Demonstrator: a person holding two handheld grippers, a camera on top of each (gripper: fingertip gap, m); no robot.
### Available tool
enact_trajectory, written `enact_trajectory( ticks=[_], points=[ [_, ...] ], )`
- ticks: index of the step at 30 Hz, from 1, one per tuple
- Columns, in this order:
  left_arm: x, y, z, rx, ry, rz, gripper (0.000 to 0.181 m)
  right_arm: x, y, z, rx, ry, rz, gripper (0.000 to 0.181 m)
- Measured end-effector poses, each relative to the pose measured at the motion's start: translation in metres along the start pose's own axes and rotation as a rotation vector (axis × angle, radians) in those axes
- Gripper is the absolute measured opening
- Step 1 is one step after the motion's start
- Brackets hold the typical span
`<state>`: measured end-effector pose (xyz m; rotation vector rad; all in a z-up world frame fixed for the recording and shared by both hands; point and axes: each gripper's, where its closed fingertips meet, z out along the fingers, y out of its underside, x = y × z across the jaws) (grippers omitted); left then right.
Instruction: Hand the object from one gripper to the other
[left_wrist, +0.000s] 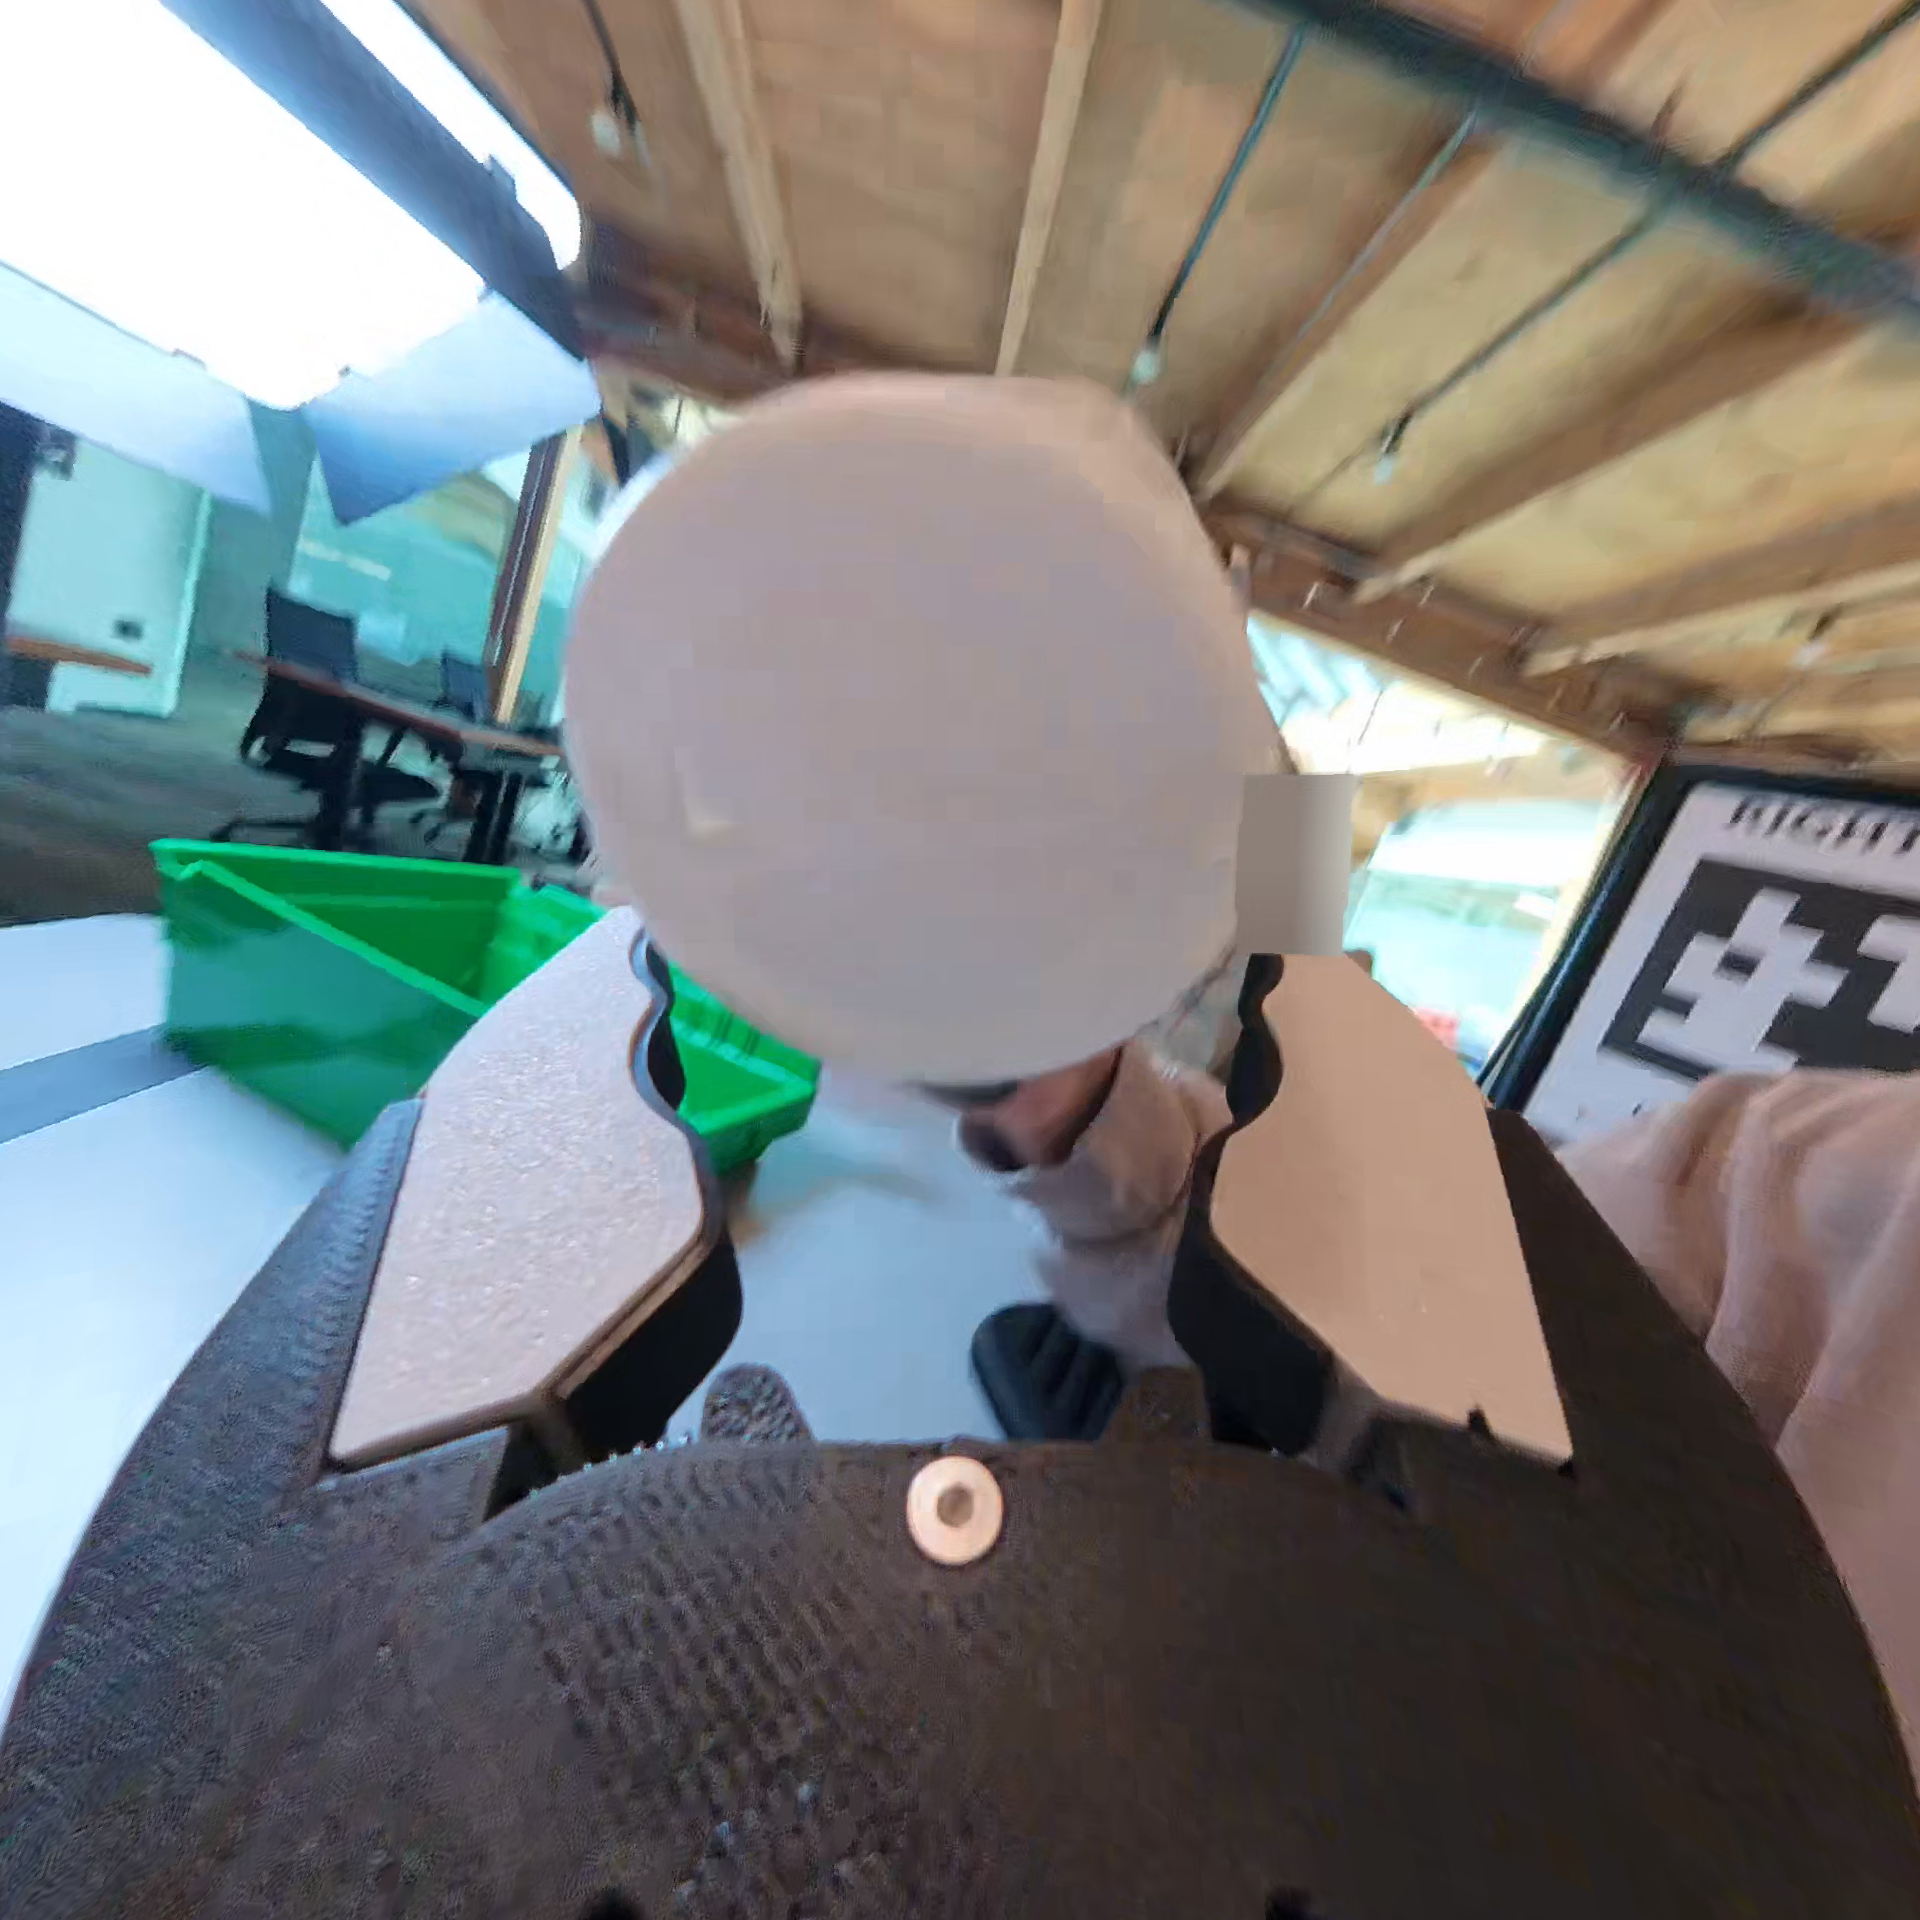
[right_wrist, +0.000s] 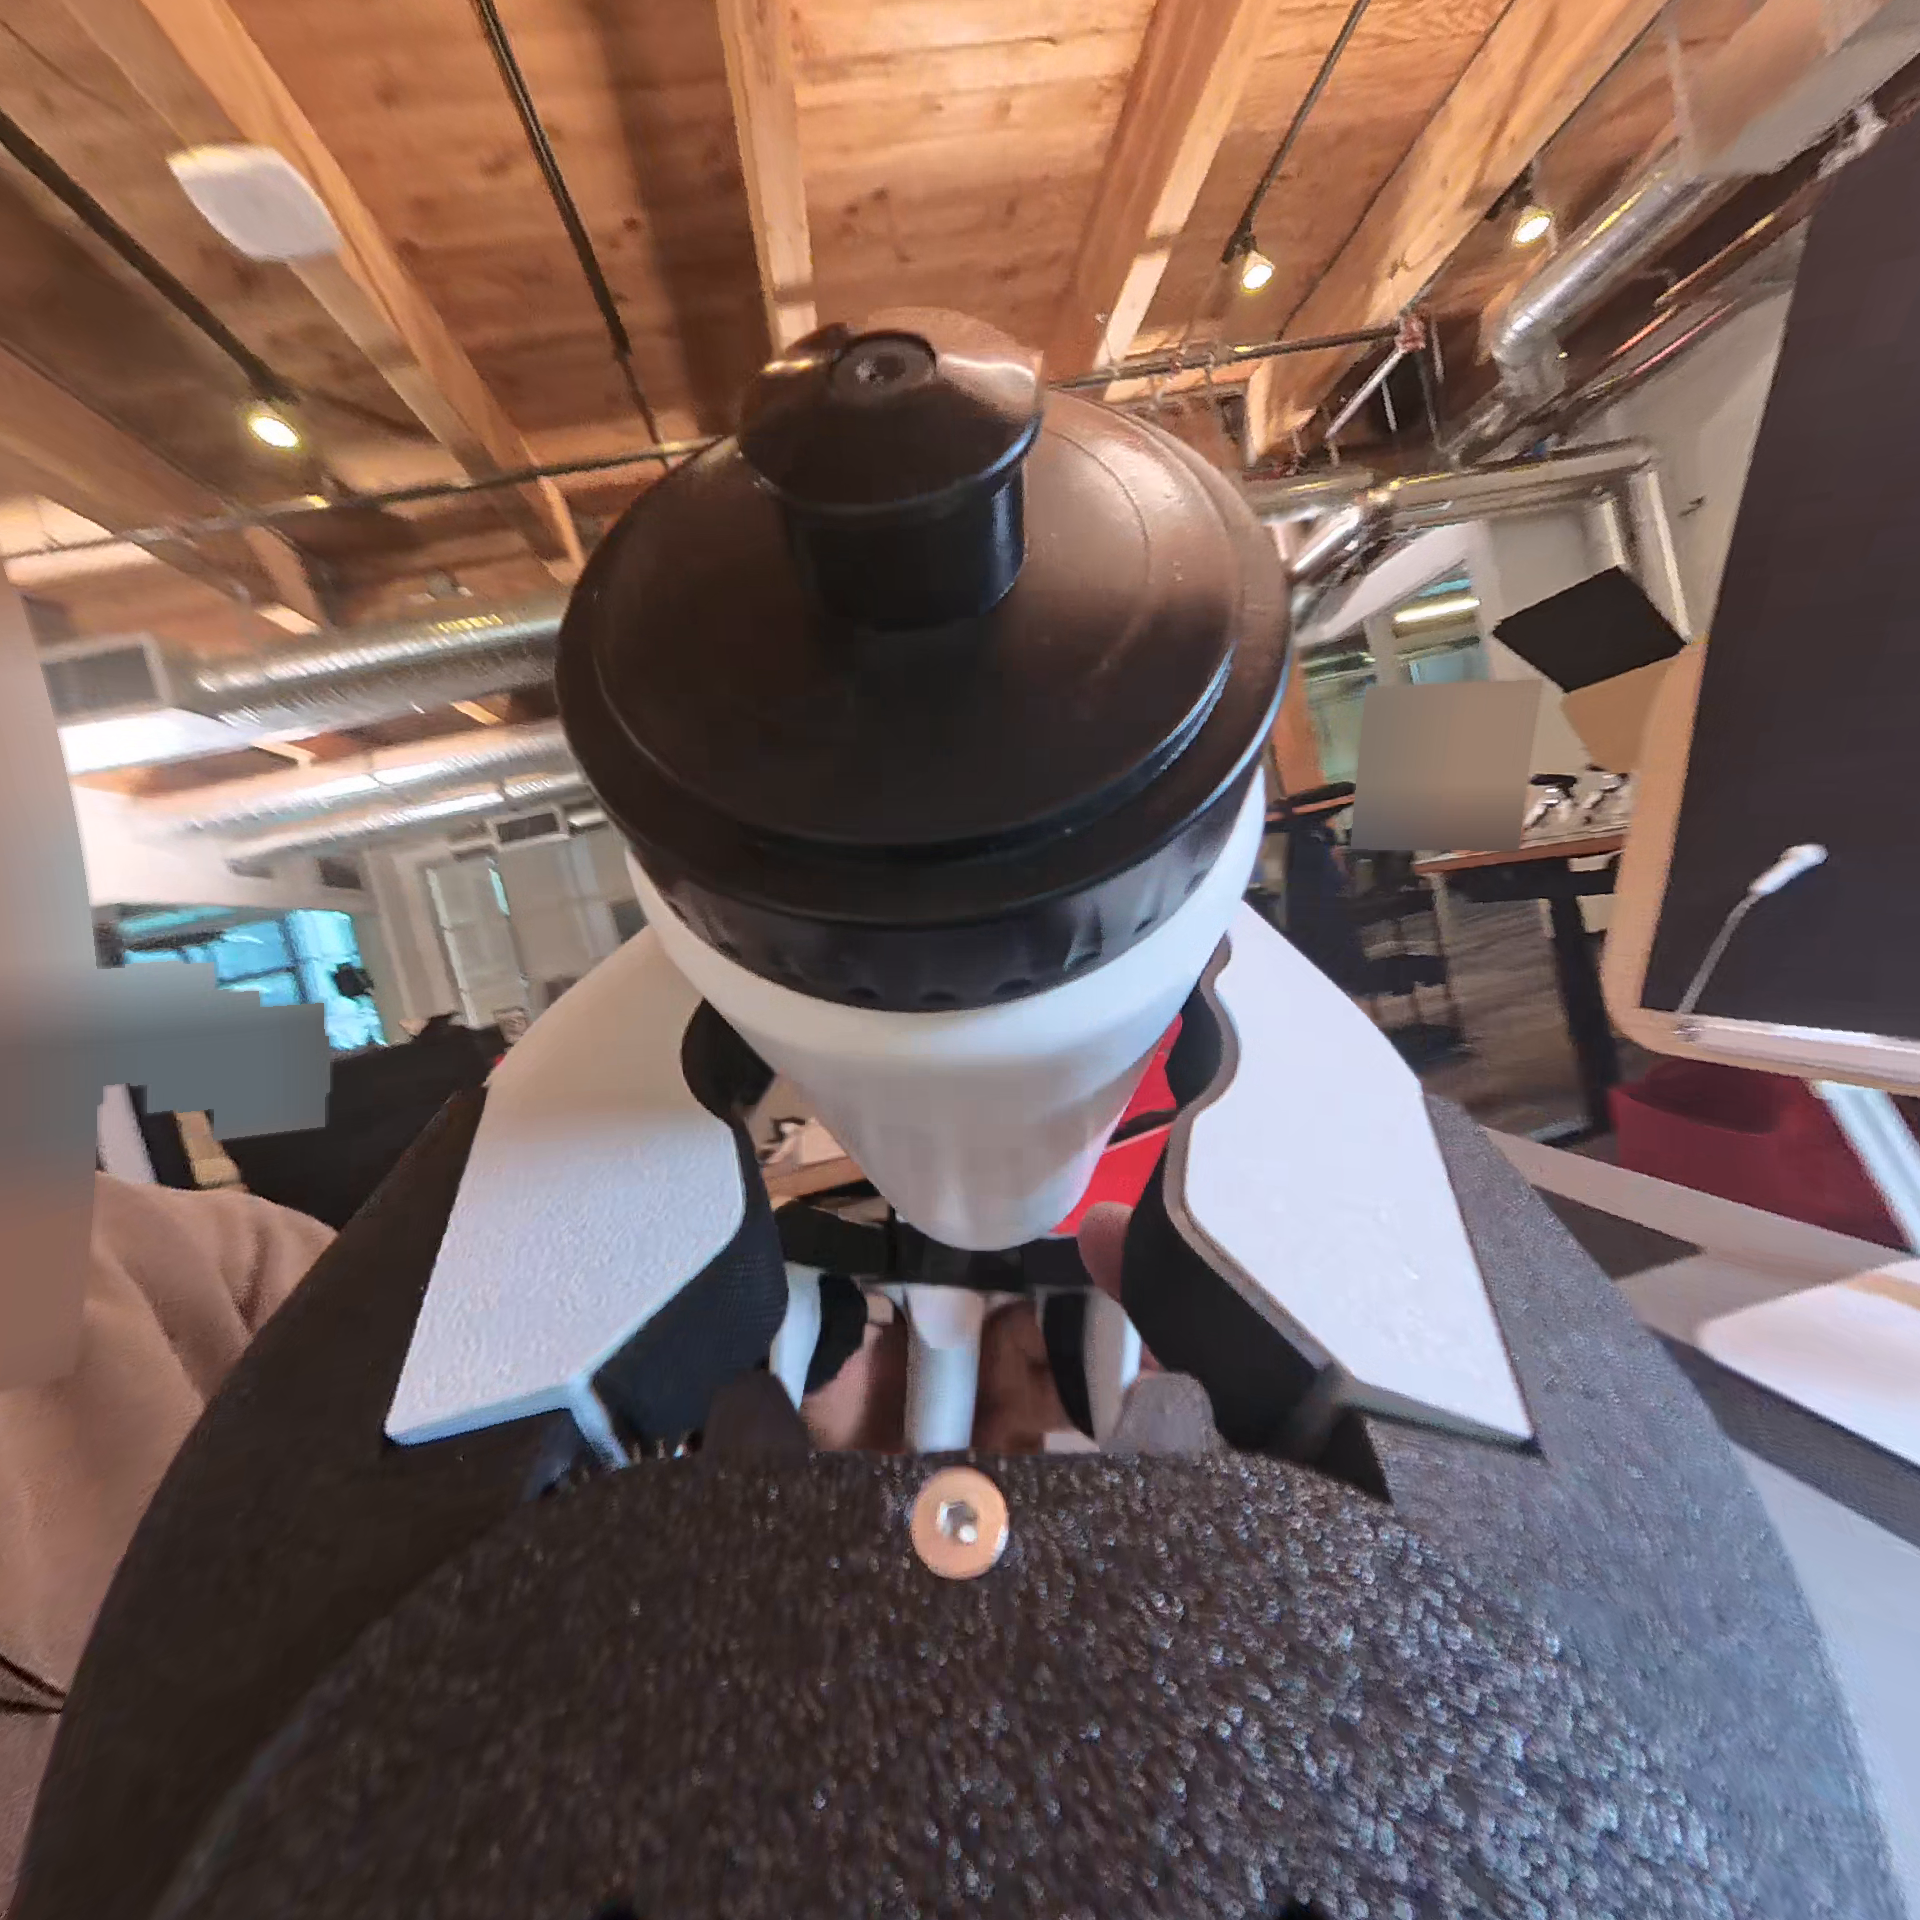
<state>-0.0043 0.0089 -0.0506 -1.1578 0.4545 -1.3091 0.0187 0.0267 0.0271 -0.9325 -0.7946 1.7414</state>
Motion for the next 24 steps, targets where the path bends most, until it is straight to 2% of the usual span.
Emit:
enact_trajectory(
  ticks=[2,5,7,9,13,14,15,16,17,18,19,22,24],
  points=[
    [0.005,-0.005,0.009,0.102,-0.030,-0.006,0.099,-0.005,0.010,0.007,0.032,-0.057,0.075,0.084],
    [0.008,-0.043,0.006,0.275,-0.086,0.035,0.095,0.000,0.031,0.015,0.062,-0.079,0.194,0.083],
    [0.010,-0.064,-0.002,0.319,-0.106,0.093,0.098,0.003,0.047,0.019,0.059,-0.101,0.281,0.082],
    [0.008,-0.082,-0.014,0.362,-0.100,0.072,0.101,0.002,0.075,0.027,-0.031,-0.093,0.255,0.076],
    [0.004,-0.091,-0.031,0.373,-0.104,0.092,0.099,0.000,0.099,0.038,-0.121,-0.077,0.214,0.063],
    [0.004,-0.092,-0.033,0.360,-0.098,0.081,0.099,0.000,0.103,0.039,-0.151,-0.067,0.184,0.056],
    [0.004,-0.095,-0.034,0.356,-0.093,0.075,0.099,0.001,0.106,0.037,-0.173,-0.048,0.153,0.015],
    [0.005,-0.100,-0.037,0.366,-0.088,0.075,0.098,0.004,0.104,0.036,-0.139,-0.010,0.119,0.000],
    [0.006,-0.103,-0.039,0.362,-0.083,0.070,0.098,0.002,0.104,0.036,-0.143,-0.020,0.109,0.008],
    [0.006,-0.106,-0.041,0.352,-0.077,0.067,0.097,0.000,0.108,0.037,-0.184,-0.030,0.119,0.030],
    [0.005,-0.110,-0.044,0.352,-0.075,0.069,0.097,-0.001,0.113,0.038,-0.236,-0.040,0.125,0.044],
    [0.001,-0.124,-0.057,0.360,-0.092,0.089,0.096,0.007,0.119,0.035,-0.285,-0.001,0.042,0.053],
    [-0.002,-0.135,-0.068,0.346,-0.125,0.131,0.096,0.017,0.126,0.028,-0.363,0.022,0.004,0.068]
  ],
)
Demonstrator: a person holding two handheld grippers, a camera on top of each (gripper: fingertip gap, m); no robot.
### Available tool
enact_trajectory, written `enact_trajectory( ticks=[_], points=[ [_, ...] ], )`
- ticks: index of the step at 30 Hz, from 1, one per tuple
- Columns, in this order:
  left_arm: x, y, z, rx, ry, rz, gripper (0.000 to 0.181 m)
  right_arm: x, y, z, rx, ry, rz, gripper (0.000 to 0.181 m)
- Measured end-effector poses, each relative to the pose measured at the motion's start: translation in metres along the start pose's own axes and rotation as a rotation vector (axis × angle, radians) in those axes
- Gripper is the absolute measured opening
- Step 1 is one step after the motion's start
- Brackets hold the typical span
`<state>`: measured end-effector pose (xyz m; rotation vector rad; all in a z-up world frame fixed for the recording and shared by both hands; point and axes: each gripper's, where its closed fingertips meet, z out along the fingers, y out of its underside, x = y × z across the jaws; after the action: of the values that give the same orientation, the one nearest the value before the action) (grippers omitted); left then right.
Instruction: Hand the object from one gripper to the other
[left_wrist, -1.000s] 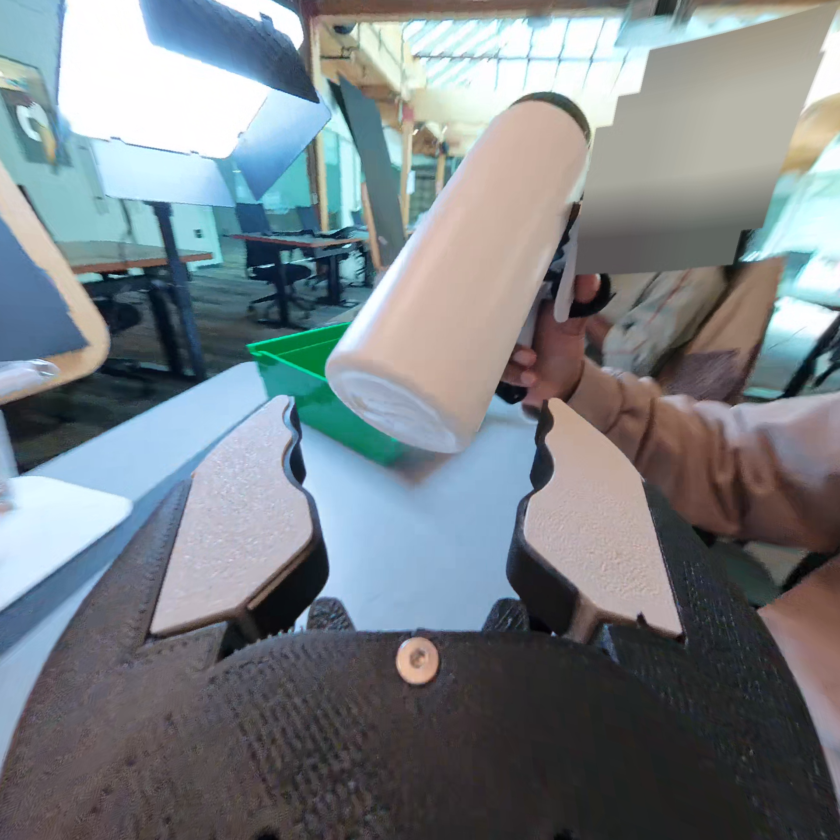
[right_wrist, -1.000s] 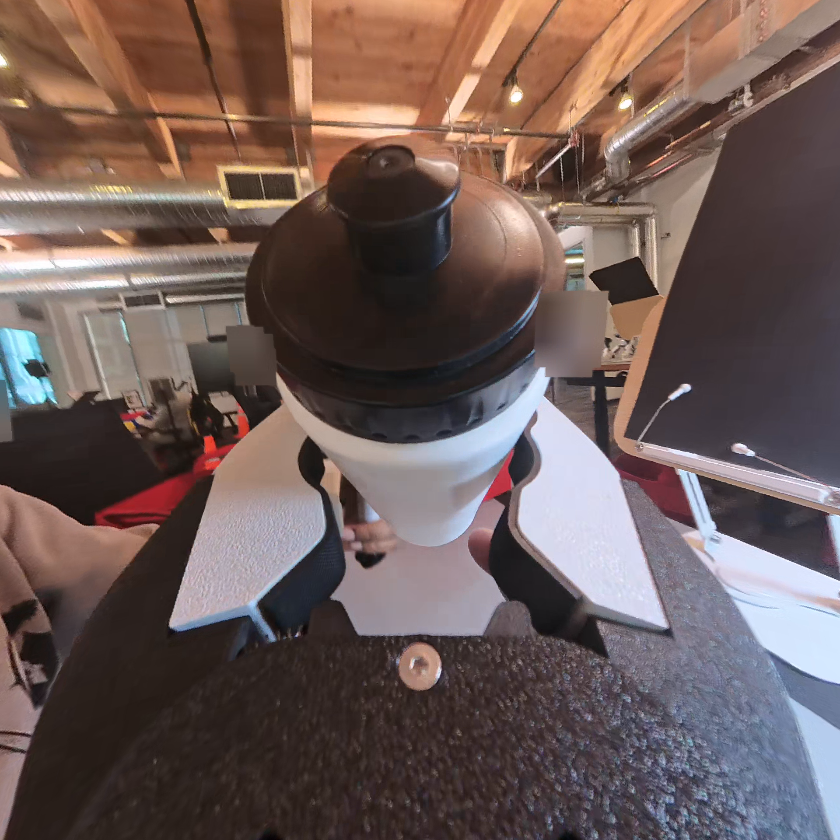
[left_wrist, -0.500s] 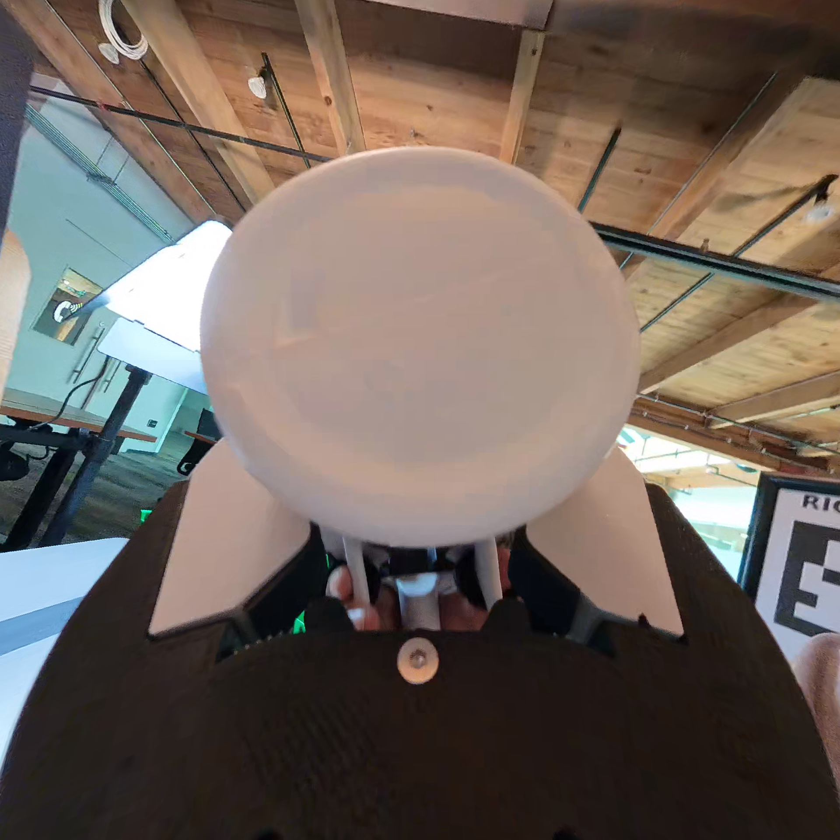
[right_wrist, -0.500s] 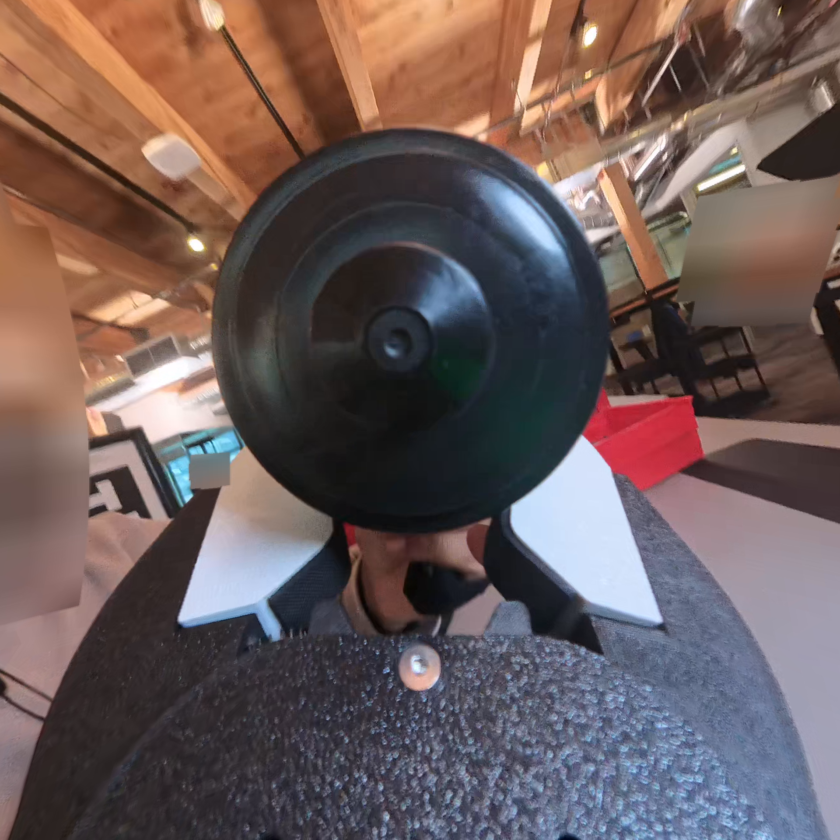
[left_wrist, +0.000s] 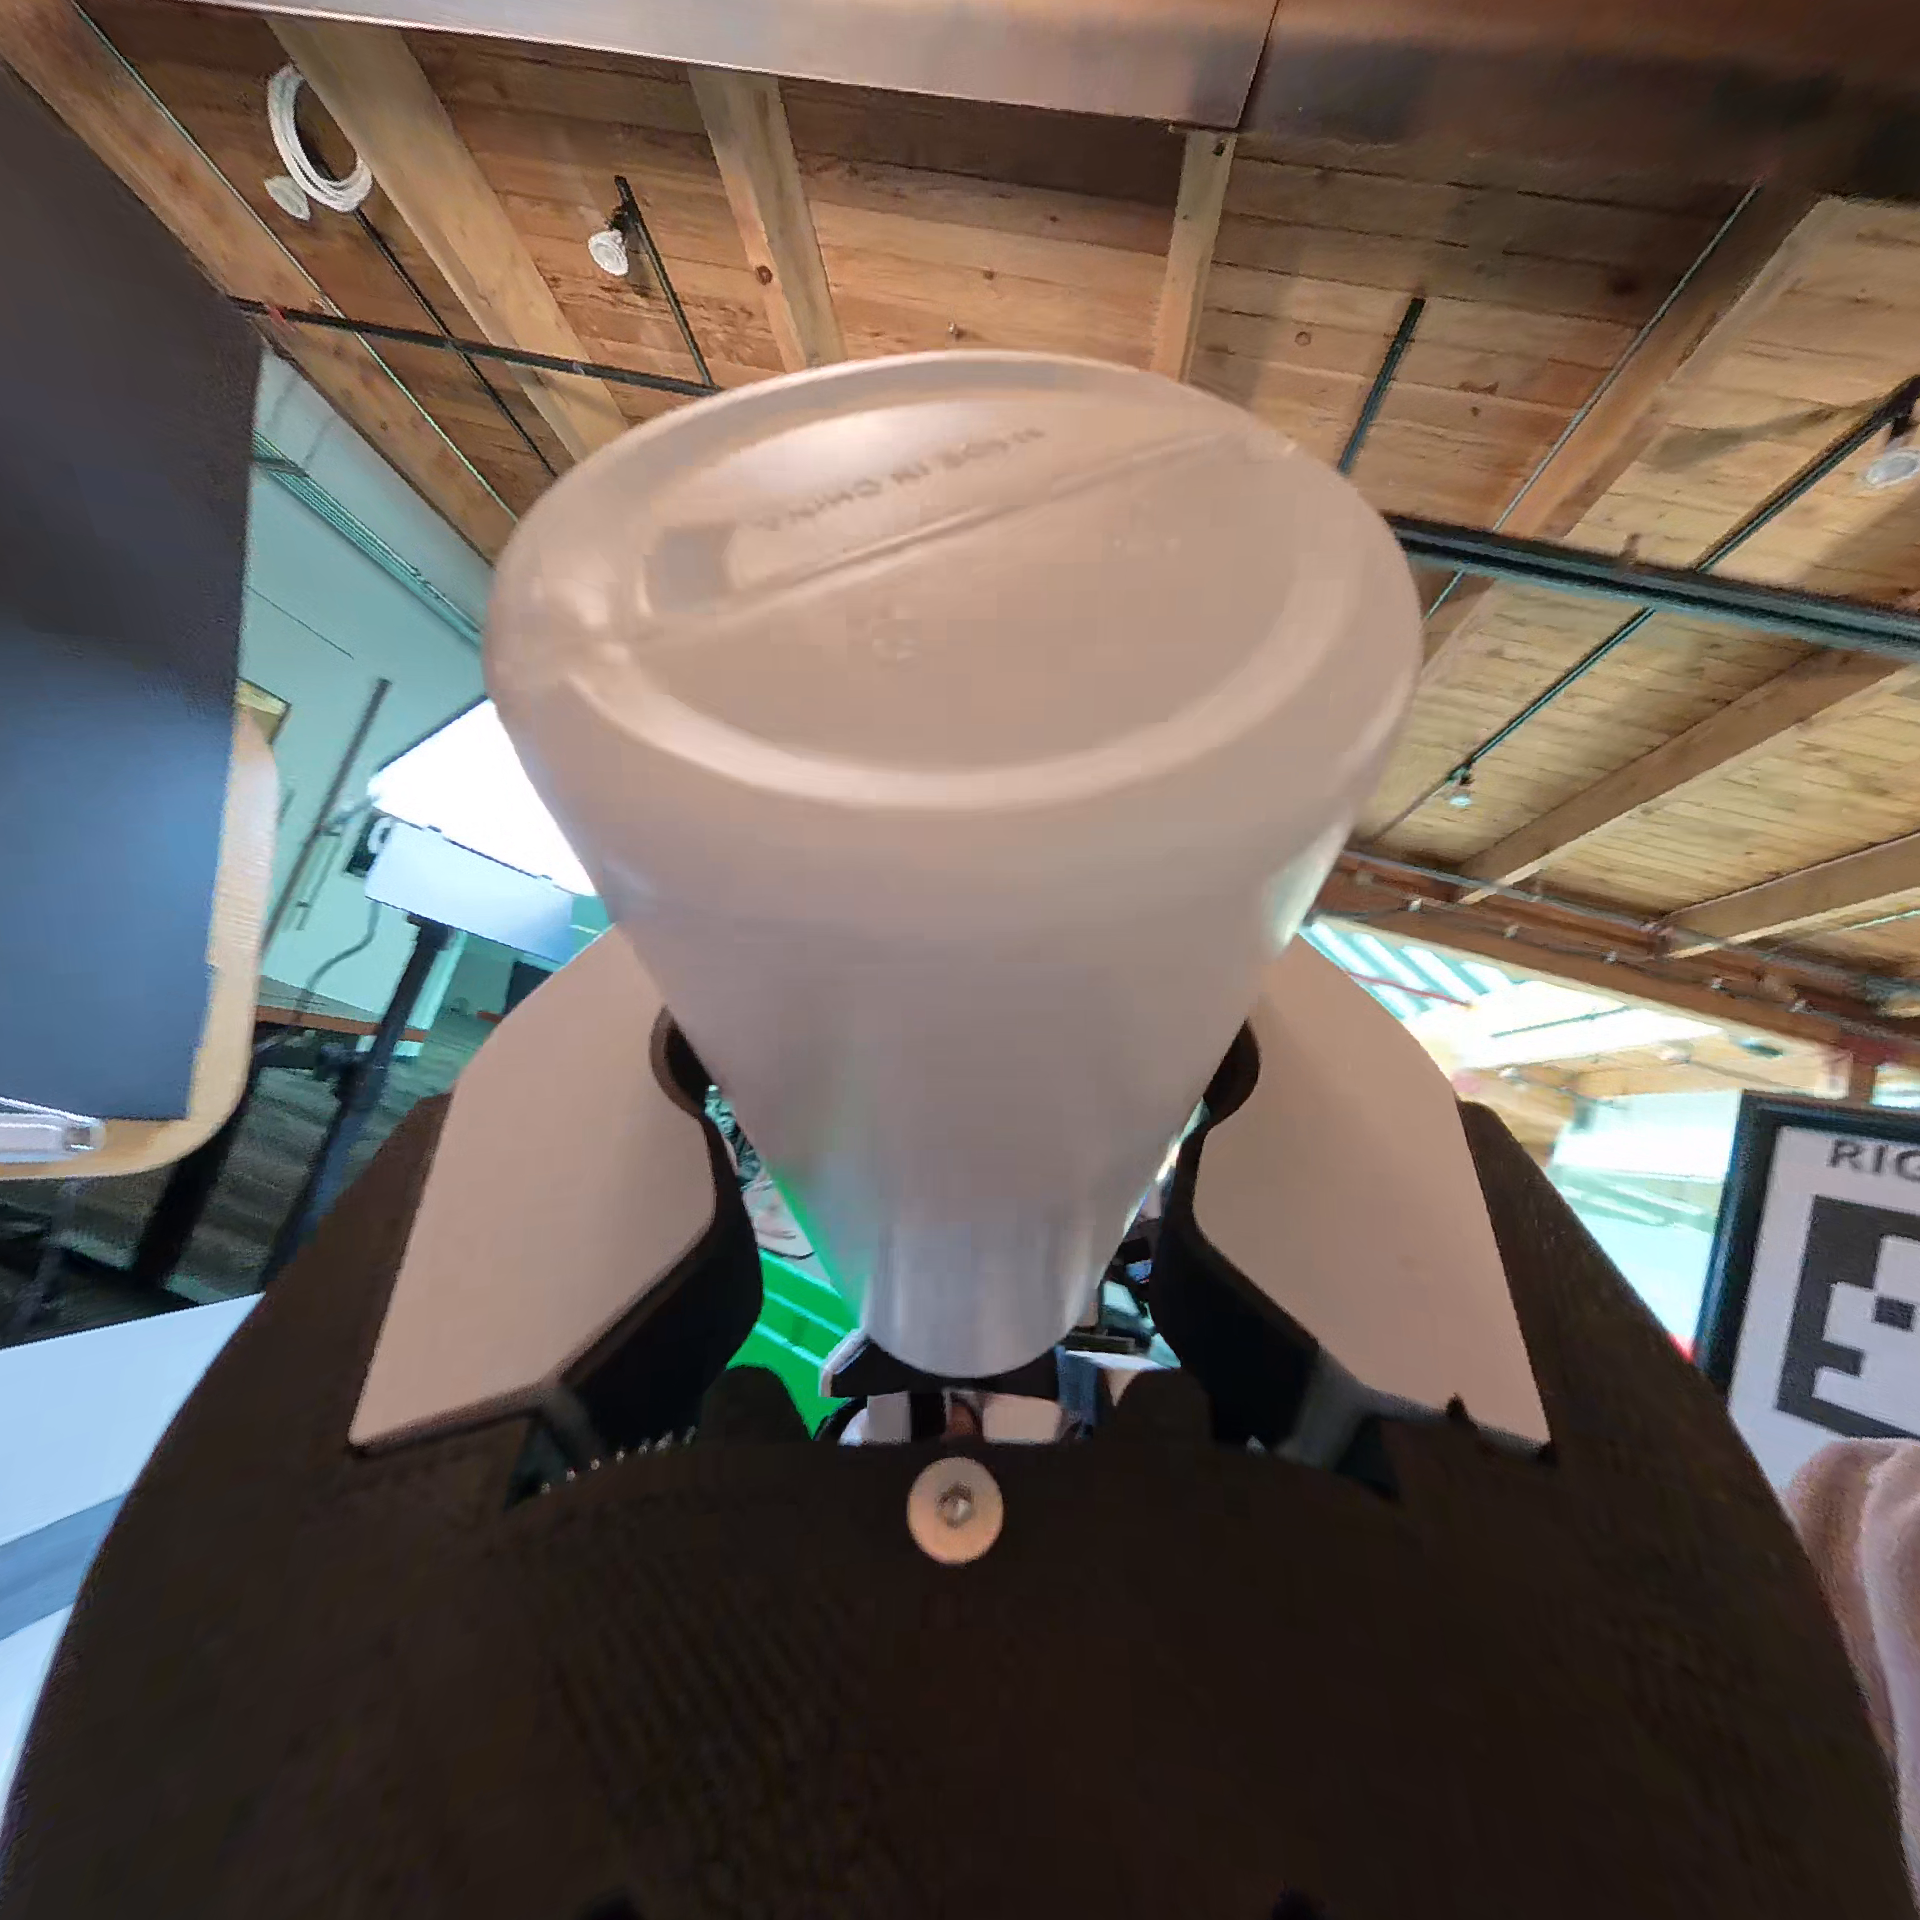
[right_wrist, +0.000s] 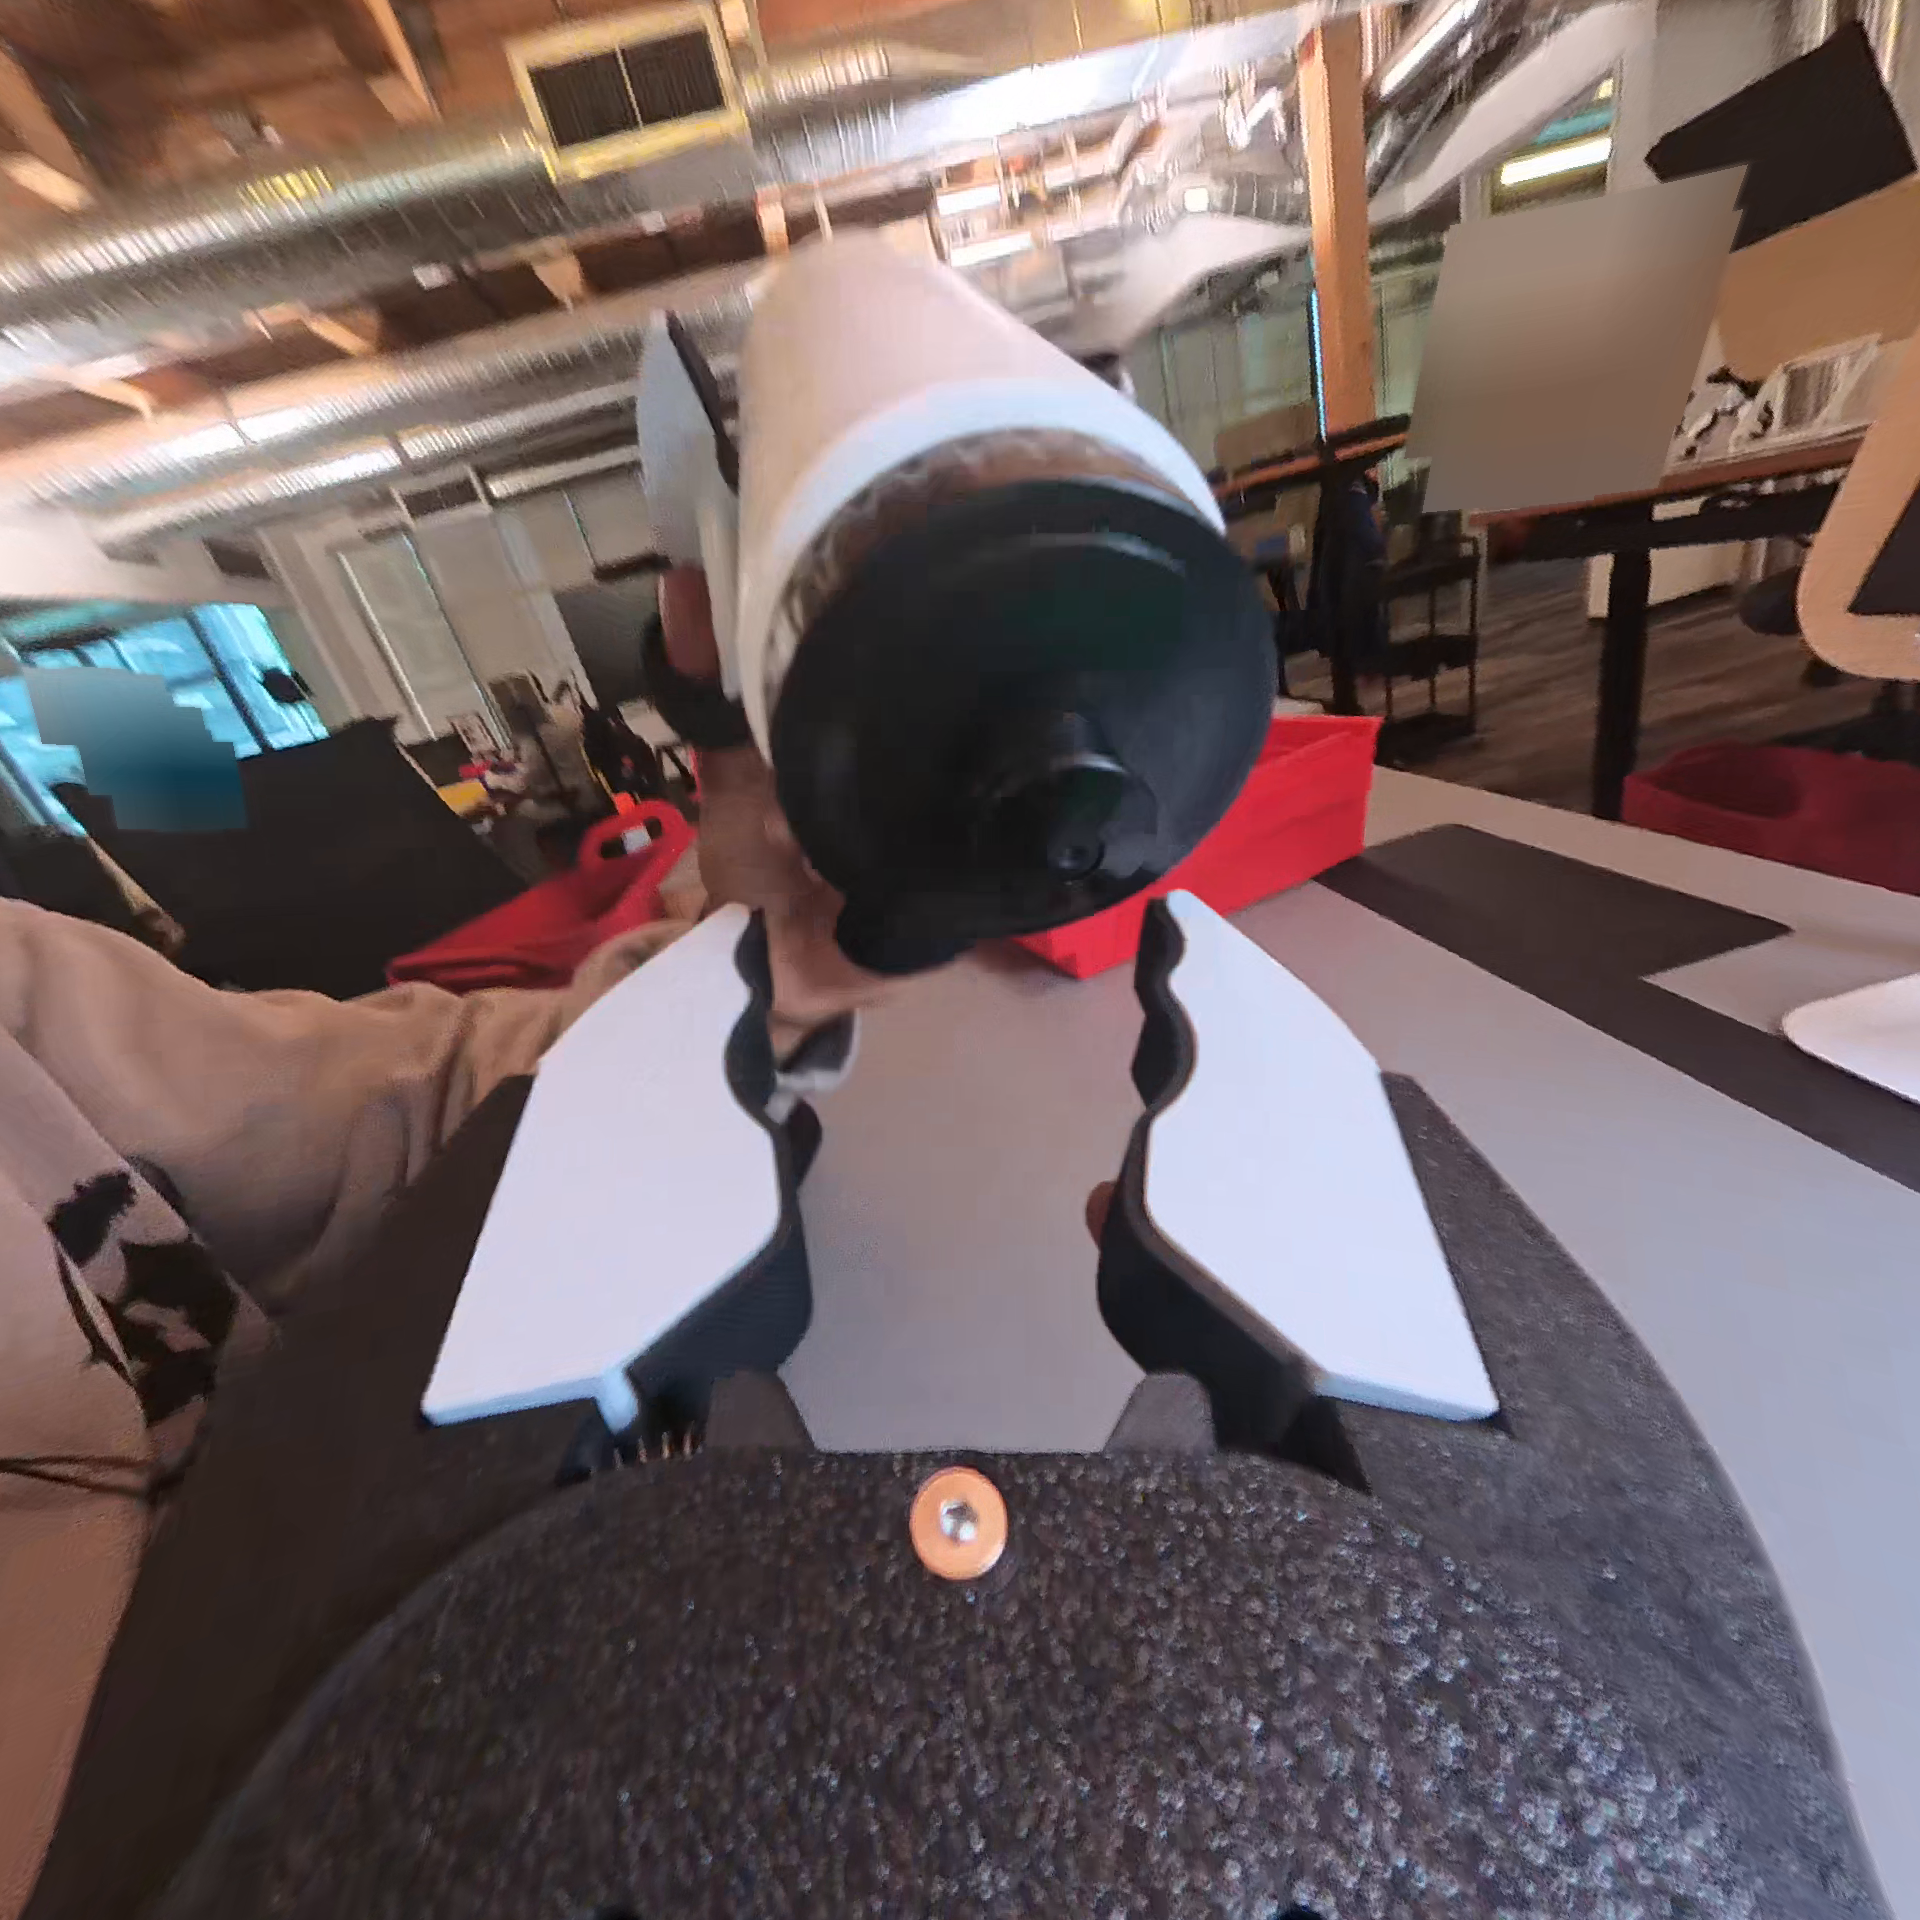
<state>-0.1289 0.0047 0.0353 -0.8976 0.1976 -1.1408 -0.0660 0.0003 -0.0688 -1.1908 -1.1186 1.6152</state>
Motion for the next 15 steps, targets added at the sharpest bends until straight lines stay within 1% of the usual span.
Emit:
enact_trajectory(
  ticks=[2,5,7,10,13,15],
  points=[
    [-0.008,-0.007,-0.005,-0.071,-0.047,0.104,0.096,0.013,0.006,-0.007,-0.075,0.055,-0.053,0.078],
    [-0.019,-0.008,-0.011,-0.212,-0.121,0.250,0.096,0.030,0.006,-0.018,-0.163,0.165,-0.188,0.081],
    [-0.023,-0.003,-0.012,-0.291,-0.147,0.332,0.096,0.033,0.002,-0.023,-0.192,0.207,-0.254,0.081],
    [-0.025,0.022,-0.011,-0.420,-0.159,0.477,0.095,0.029,-0.007,-0.025,-0.196,0.215,-0.262,0.080],
    [-0.026,0.055,-0.008,-0.553,-0.162,0.696,0.095,0.017,-0.014,-0.024,-0.163,0.149,-0.131,0.080],
    [-0.026,0.076,-0.008,-0.641,-0.163,0.906,0.095,0.008,-0.017,-0.022,-0.144,0.093,-0.041,0.081]
  ],
)
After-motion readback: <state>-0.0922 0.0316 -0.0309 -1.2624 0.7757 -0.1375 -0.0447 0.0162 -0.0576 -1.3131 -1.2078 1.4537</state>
